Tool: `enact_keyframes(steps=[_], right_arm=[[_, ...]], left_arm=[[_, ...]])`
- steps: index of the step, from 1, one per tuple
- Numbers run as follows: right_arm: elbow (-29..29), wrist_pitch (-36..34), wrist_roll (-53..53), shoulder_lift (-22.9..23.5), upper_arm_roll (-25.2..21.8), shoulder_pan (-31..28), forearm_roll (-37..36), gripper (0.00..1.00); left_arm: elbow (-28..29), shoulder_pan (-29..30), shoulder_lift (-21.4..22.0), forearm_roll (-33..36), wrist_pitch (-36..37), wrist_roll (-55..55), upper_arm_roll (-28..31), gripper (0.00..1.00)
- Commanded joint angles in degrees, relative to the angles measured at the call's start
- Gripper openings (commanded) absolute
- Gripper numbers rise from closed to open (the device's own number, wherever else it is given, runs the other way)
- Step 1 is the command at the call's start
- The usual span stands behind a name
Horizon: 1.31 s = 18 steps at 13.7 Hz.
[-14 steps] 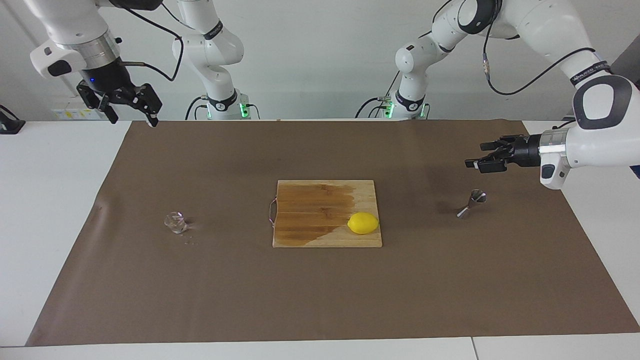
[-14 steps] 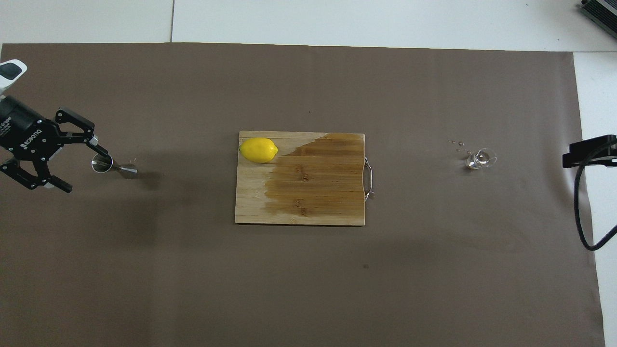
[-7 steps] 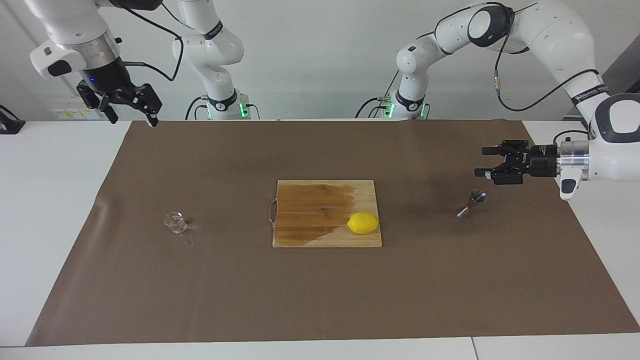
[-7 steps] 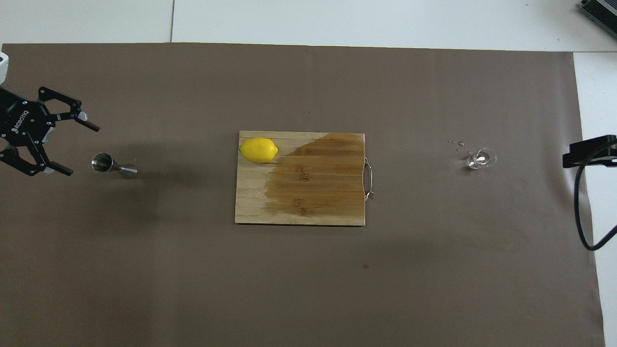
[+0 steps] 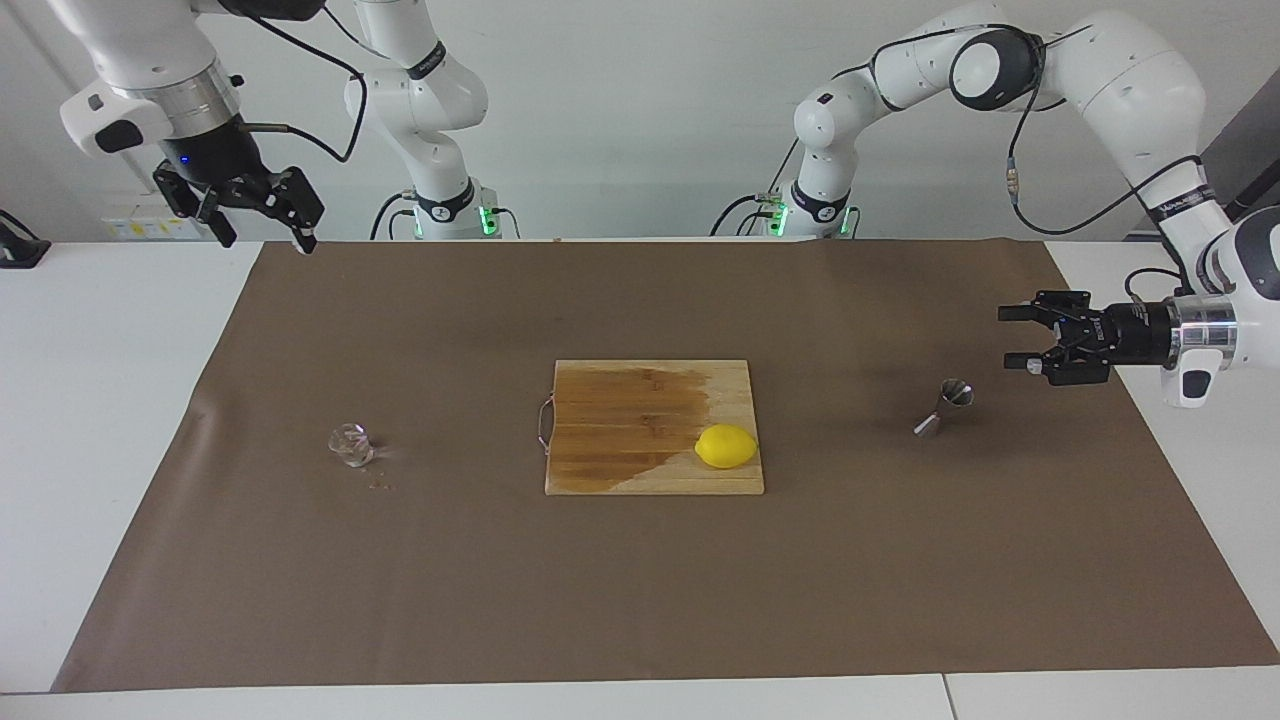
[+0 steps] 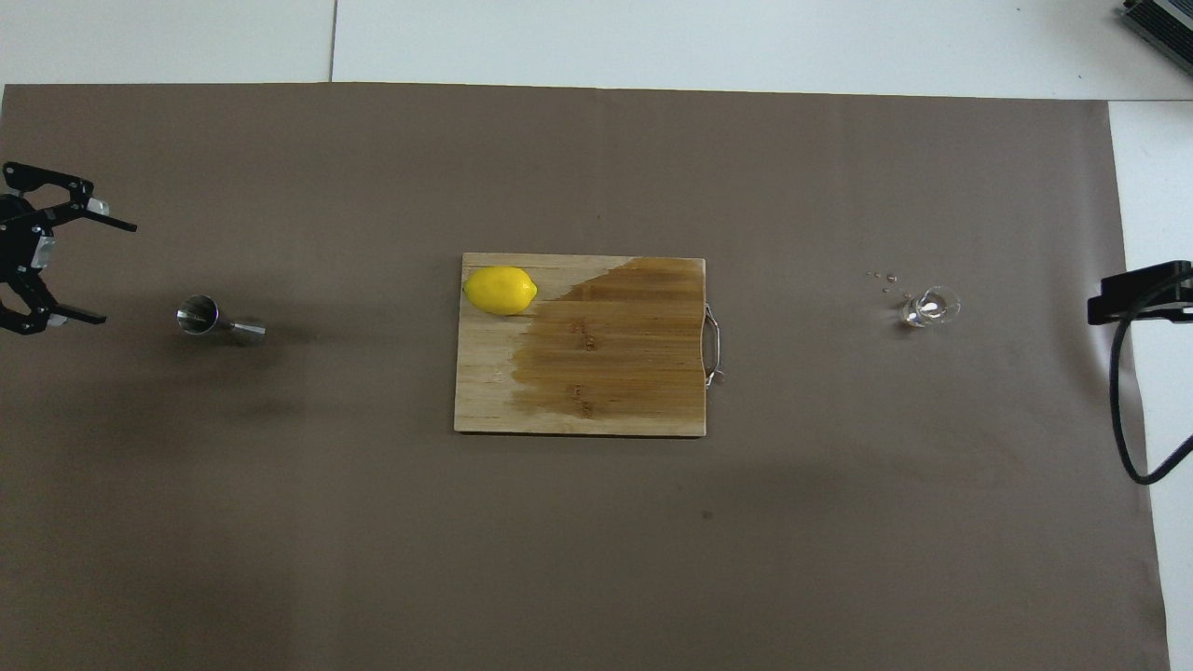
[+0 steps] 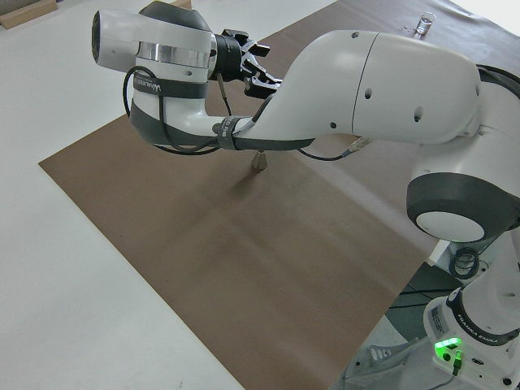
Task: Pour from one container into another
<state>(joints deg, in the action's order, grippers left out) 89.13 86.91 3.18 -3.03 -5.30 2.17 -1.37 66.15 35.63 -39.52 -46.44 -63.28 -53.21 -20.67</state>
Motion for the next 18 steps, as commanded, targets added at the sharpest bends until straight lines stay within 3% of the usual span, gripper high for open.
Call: enact_keyframes(steps=[1, 5, 10, 18], right_arm=[[1.7, 0.9, 0.1, -1.4, 0.3, -0.1, -0.4, 1.0], [1.7, 0.9, 0.1, -1.4, 0.3, -0.1, -0.4, 1.0], [1.7, 0.9, 0.1, -1.4, 0.3, -0.1, -0.4, 1.0], [1.7, 0.9, 0.2, -1.4, 0.3, -0.1, -0.4, 1.0]], left_arm=[[4.2, -1.3, 0.8, -5.8, -2.4, -1.0, 2.9, 1.0], [8.2, -4.0, 2.2, -10.1, -4.9, -0.8, 6.9, 1.0], [12.5, -3.5, 2.4, -13.3, -6.4, -0.7, 7.1, 1.0], [15.4, -0.7, -1.7, -15.5, -6.4, -0.1, 7.9, 1.0]])
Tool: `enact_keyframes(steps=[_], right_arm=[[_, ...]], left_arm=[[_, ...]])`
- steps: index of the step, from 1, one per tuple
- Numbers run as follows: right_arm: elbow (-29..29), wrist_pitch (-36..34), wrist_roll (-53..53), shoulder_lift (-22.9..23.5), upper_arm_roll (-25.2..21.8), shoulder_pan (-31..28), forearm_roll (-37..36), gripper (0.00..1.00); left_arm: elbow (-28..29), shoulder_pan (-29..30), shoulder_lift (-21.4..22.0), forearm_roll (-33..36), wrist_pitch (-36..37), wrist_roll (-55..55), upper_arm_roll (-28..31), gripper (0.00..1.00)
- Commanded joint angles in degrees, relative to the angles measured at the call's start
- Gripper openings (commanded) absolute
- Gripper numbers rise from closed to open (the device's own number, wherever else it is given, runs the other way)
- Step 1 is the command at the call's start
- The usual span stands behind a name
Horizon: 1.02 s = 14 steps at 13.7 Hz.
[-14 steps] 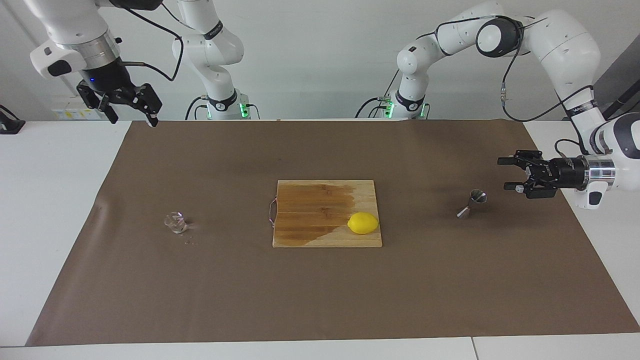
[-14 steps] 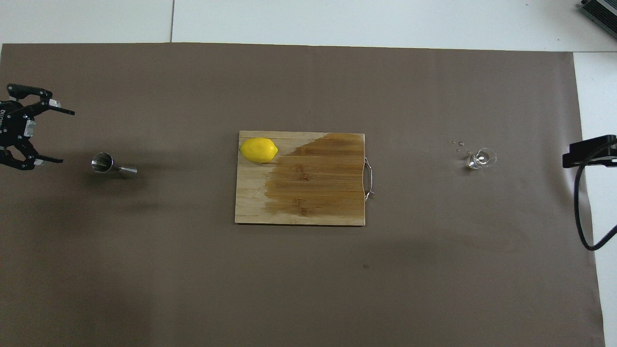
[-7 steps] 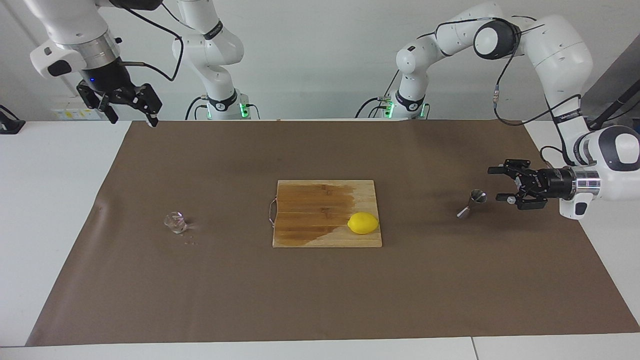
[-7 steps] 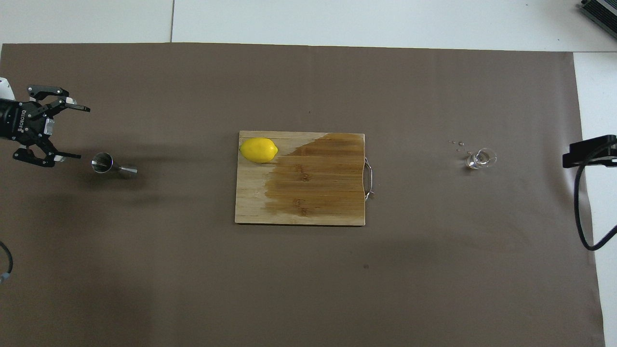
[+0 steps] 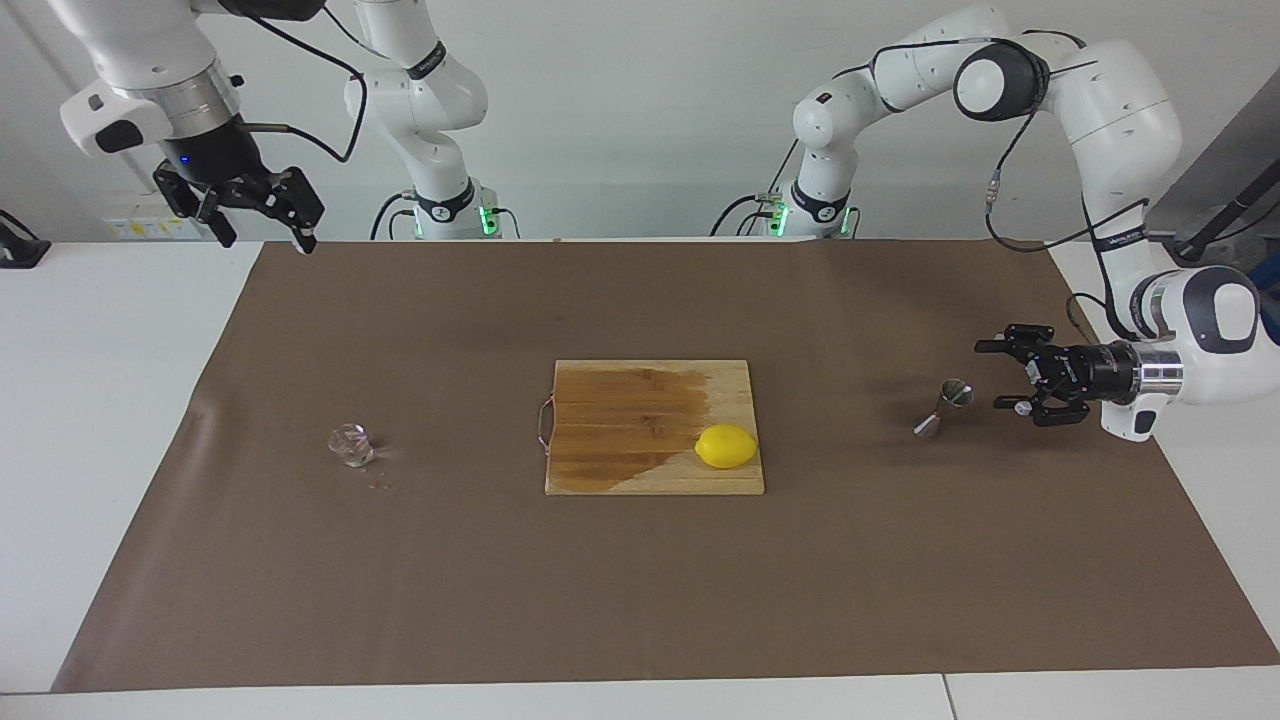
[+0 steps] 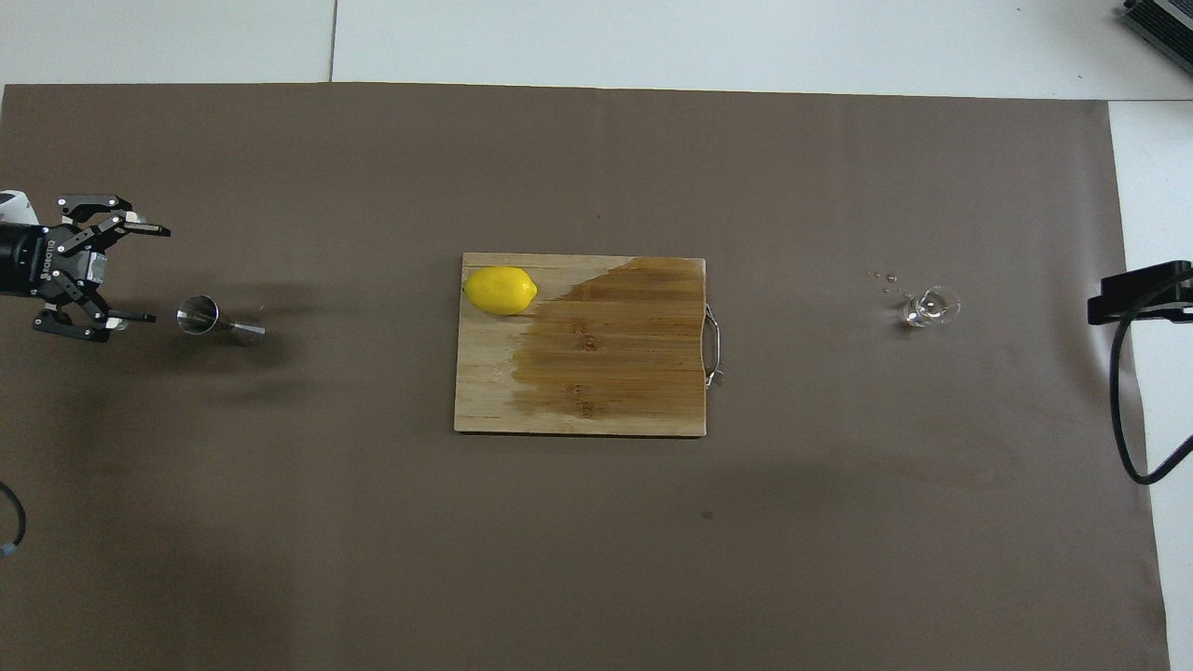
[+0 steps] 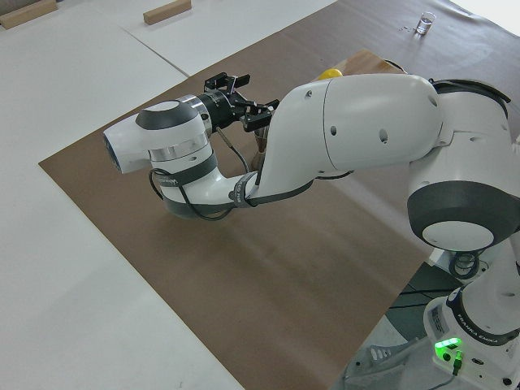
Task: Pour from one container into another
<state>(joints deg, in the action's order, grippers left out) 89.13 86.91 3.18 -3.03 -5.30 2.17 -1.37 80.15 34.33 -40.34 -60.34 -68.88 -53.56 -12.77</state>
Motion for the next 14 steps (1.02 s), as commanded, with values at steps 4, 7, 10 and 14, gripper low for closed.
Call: enact_keyframes(steps=[4, 7, 10, 14], right_arm=[[1.7, 0.9, 0.1, -1.4, 0.3, -0.1, -0.4, 1.0], [1.7, 0.9, 0.1, -1.4, 0.3, -0.1, -0.4, 1.0], [1.7, 0.9, 0.2, -1.4, 0.3, -0.1, -0.4, 1.0], [1.7, 0.9, 0.1, -1.4, 0.3, -0.1, -0.4, 1.0]], left_arm=[[1.5, 1.3, -3.2, -1.6, -0.8, 0.2, 0.0, 1.0], [2.2, 2.0, -4.2, -1.6, -0.8, 0.2, 0.0, 1.0], [3.4, 2.2, -4.3, -1.6, -0.7, 0.2, 0.0, 1.0], [4.2, 2.2, -4.9, -1.4, -0.8, 0.4, 0.1, 1.0]])
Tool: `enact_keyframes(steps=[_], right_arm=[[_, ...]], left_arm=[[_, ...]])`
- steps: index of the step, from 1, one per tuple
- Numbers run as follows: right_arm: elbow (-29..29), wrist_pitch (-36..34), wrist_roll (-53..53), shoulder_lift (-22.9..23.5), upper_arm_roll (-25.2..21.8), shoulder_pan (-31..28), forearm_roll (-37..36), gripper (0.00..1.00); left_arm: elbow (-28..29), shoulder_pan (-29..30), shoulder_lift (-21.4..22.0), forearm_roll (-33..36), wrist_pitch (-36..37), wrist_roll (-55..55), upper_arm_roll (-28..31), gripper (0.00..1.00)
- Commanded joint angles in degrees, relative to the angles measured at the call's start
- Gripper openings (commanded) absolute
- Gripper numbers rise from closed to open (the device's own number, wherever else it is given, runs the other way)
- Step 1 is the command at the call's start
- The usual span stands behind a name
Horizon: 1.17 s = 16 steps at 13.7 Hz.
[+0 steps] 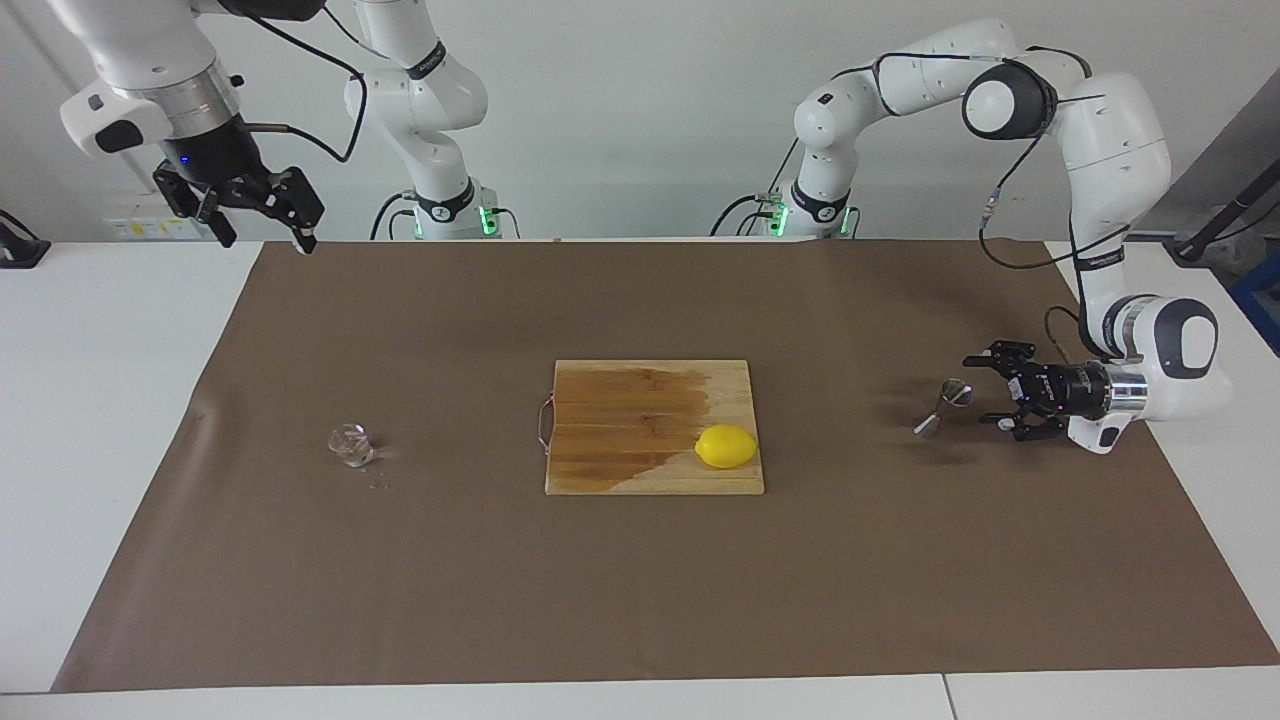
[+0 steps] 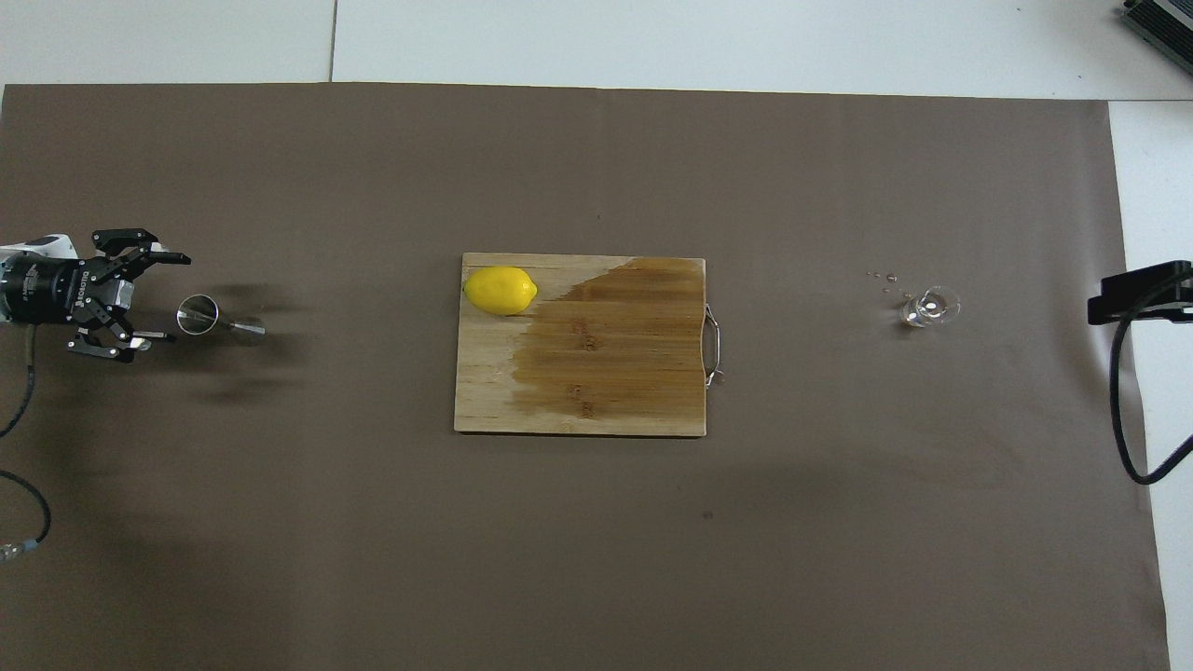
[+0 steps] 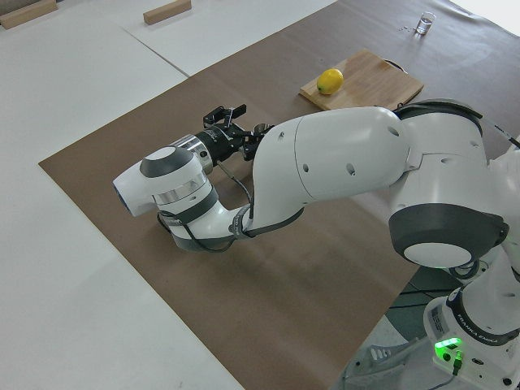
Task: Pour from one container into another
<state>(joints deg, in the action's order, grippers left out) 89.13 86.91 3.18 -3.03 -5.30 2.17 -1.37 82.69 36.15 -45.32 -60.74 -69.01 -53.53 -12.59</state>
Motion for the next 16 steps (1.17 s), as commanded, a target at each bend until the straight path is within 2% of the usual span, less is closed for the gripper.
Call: enact_keyframes(steps=[1, 16], right_arm=[[1.7, 0.9, 0.1, -1.4, 0.3, -0.1, -0.4, 1.0], [1.7, 0.9, 0.1, -1.4, 0.3, -0.1, -0.4, 1.0]], left_arm=[[1.9, 0.4, -0.1, -1.0, -0.7, 0.4, -0.2, 1.0], [2.1, 0.4, -1.5, 1.8, -1.1, 3.2, -0.2, 1.0]])
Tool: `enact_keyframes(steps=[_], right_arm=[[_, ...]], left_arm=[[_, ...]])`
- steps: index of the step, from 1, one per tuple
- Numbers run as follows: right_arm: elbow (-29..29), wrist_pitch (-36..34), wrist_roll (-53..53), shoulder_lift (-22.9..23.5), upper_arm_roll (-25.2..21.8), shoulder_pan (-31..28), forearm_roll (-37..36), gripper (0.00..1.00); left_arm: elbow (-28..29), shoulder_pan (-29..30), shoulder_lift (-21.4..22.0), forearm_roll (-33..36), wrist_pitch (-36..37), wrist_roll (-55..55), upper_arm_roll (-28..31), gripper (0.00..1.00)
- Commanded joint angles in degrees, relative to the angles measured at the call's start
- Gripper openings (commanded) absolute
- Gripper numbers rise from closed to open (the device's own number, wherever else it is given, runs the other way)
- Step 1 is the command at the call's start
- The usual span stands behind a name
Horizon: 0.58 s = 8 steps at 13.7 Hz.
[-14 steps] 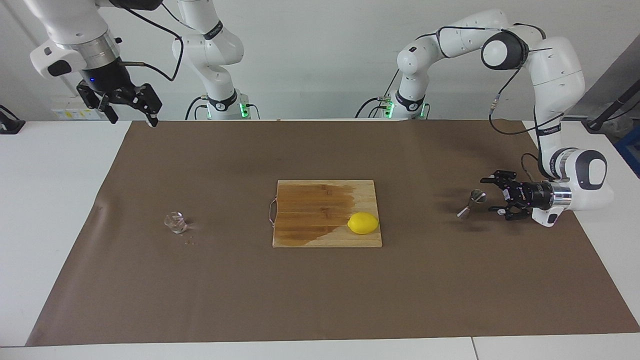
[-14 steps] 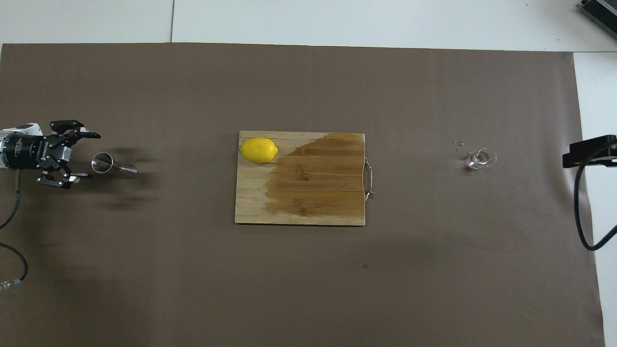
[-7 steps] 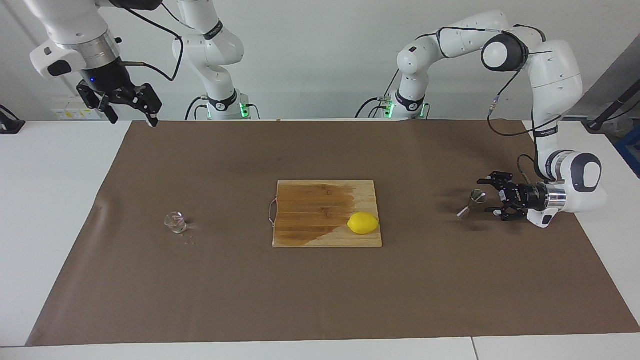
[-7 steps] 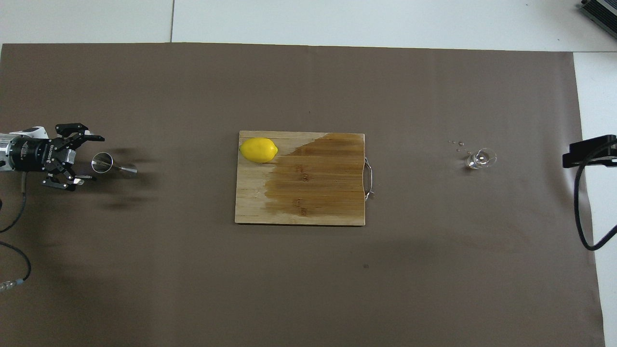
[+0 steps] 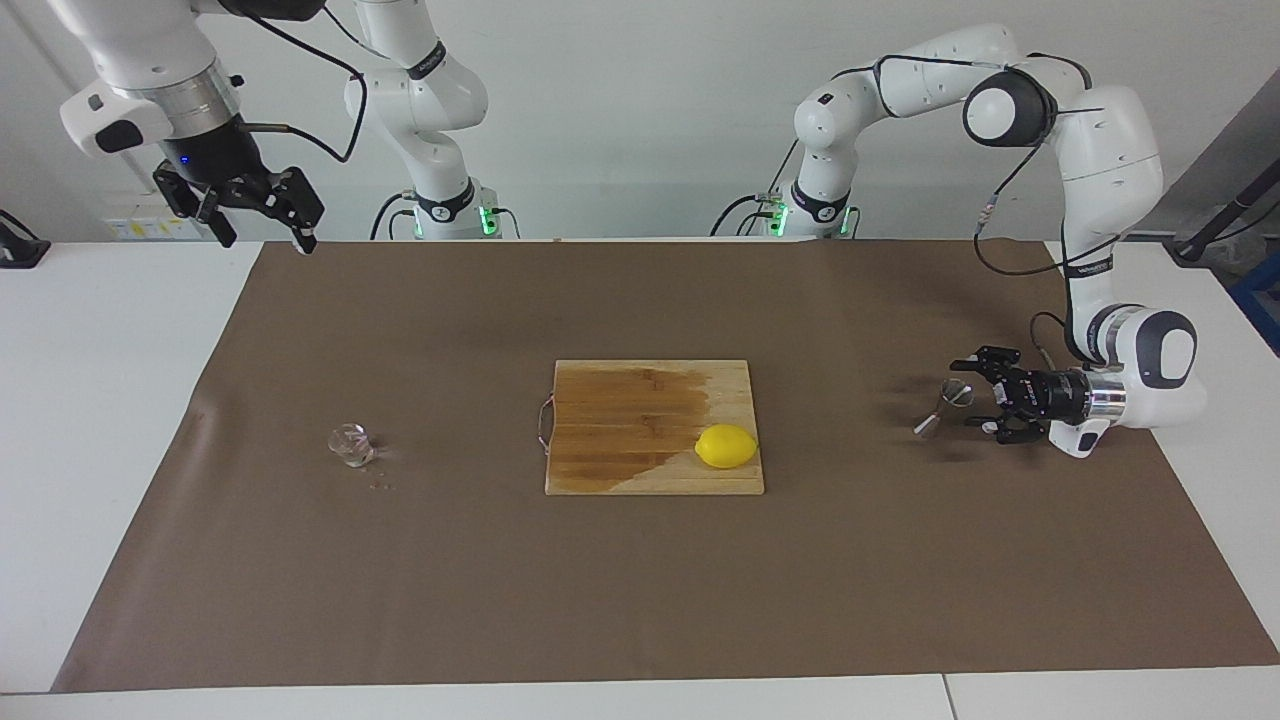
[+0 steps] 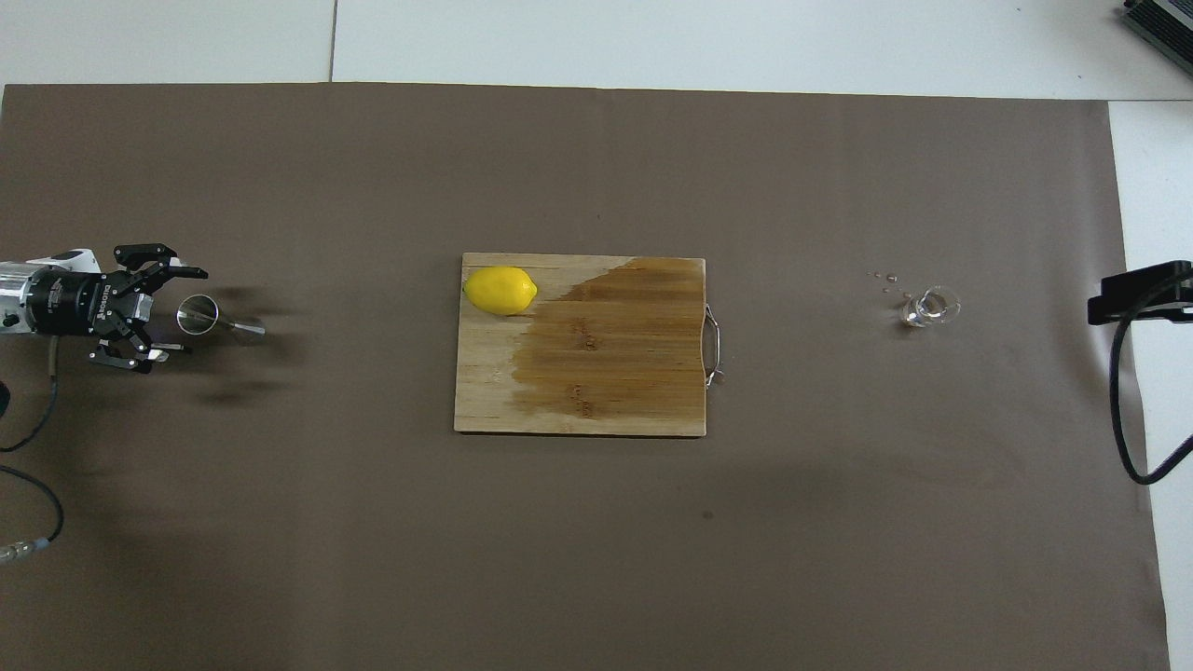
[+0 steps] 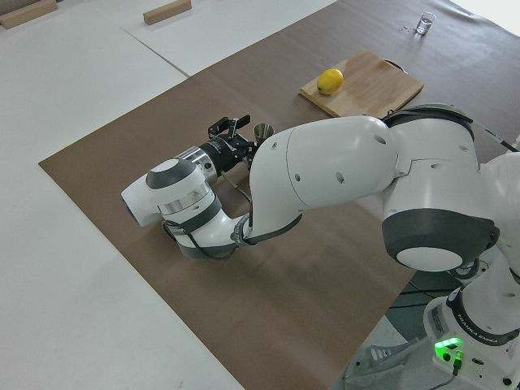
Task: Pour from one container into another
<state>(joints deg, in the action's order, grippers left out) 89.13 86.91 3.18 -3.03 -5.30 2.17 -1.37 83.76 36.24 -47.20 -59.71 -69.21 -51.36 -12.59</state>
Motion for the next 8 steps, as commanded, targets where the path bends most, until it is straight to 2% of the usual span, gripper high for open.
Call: enact_keyframes(steps=[1, 8], right_arm=[[1.7, 0.9, 0.1, -1.4, 0.3, -0.1, -0.4, 1.0], [1.7, 0.9, 0.1, -1.4, 0.3, -0.1, -0.4, 1.0]], left_arm=[[1.1, 0.3, 0.4, 0.7, -0.9, 1.0, -0.2, 1.0], [1.1, 1.1, -0.4, 0.6, -2.4, 2.2, -0.2, 1.0]])
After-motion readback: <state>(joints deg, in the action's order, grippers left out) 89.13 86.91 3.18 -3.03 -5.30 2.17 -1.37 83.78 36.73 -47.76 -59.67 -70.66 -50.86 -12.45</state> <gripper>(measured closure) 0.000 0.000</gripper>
